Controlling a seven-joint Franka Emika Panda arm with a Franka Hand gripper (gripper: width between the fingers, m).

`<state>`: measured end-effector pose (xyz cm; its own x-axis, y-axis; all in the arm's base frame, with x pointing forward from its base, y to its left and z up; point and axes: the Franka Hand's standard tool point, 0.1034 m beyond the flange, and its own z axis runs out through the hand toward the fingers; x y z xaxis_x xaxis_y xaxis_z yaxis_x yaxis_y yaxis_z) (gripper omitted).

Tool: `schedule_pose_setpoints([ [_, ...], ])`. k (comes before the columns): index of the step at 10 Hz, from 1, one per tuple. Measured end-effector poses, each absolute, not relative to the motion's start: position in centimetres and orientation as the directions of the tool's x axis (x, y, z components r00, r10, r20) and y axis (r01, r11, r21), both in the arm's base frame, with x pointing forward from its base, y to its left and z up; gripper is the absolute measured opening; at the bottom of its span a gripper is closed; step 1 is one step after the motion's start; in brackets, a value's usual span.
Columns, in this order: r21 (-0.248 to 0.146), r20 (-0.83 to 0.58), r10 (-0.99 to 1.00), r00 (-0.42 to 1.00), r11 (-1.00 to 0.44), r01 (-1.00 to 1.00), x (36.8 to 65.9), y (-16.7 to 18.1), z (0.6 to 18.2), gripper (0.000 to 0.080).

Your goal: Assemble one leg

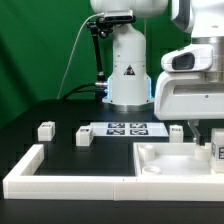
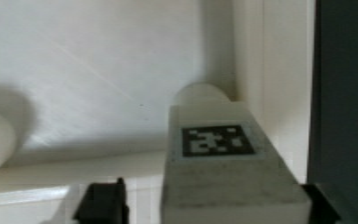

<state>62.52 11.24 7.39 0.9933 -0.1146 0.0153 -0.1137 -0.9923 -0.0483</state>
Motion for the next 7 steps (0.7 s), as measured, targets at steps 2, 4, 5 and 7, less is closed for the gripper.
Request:
schedule_pose_setpoints([
  [2,-0.052,0.007,-0.261,0.965,-0.964,-0.260,62.49,11.34,7.38,0.0290],
  [4,-0.067,0.004,-0.461,0.887,-0.885,-0.460,62.62,11.57,7.24,0.0290],
  [5,-0.077,-0.002,-0.575,0.818,-0.816,-0.574,62.63,11.68,7.20,0.0290],
  [7,-0.086,-0.027,-0.769,0.639,-0.635,-0.768,62.57,11.50,7.15,0.0290],
])
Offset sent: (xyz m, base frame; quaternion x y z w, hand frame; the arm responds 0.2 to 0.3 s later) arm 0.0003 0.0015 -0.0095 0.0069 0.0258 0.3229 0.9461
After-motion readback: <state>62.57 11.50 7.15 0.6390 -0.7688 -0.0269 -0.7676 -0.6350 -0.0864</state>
